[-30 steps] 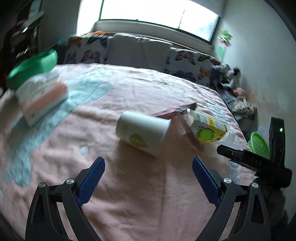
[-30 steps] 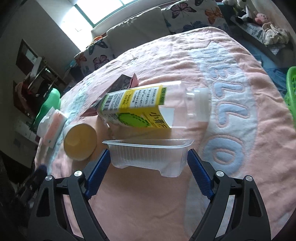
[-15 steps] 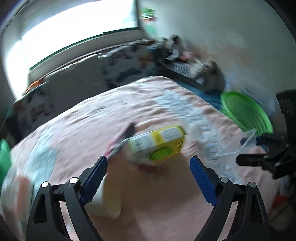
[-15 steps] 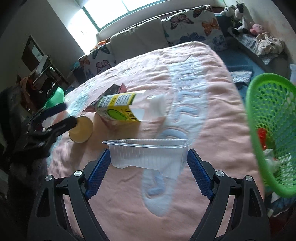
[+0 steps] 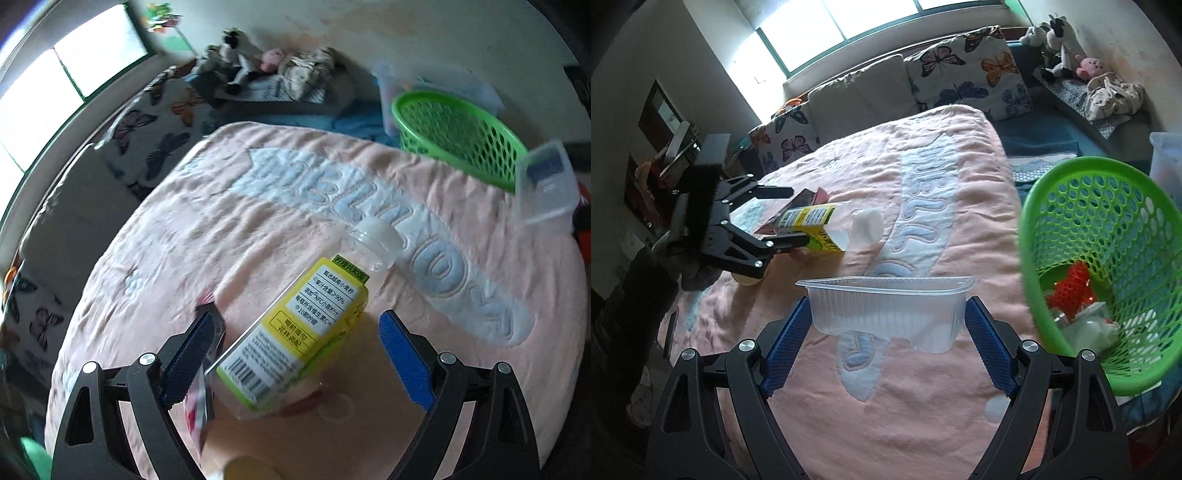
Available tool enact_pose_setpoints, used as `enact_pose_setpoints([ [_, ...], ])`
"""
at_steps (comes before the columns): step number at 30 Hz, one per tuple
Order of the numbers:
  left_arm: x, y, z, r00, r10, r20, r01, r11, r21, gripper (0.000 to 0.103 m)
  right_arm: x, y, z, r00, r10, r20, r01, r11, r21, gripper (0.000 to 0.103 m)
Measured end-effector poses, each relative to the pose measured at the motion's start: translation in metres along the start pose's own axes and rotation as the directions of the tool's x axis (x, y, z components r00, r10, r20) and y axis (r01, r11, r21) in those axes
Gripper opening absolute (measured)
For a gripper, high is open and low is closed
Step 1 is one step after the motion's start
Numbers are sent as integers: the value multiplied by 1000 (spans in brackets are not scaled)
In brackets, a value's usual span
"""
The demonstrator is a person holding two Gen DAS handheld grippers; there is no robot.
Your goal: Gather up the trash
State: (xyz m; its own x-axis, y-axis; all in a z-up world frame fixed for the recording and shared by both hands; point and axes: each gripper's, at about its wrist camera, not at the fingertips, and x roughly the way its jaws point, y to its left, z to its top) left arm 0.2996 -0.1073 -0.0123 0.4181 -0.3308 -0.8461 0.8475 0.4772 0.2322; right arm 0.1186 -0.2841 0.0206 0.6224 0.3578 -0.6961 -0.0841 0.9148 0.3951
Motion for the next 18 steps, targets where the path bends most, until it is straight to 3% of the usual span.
enact_pose_setpoints([
  [9, 23, 8, -1, 996, -62, -67, 67, 994, 88, 88, -12, -35, 0, 999, -33, 14, 32, 996, 82, 84],
  [13, 33, 11, -2, 992, -67, -107, 77, 992, 98, 76, -16, -46, 1, 999, -50, 21, 47, 993, 109, 84],
  [18, 32, 5, -6, 994, -70, -88, 82, 988, 132, 68, -20, -58, 1, 997, -77, 29, 72, 989, 128, 84],
])
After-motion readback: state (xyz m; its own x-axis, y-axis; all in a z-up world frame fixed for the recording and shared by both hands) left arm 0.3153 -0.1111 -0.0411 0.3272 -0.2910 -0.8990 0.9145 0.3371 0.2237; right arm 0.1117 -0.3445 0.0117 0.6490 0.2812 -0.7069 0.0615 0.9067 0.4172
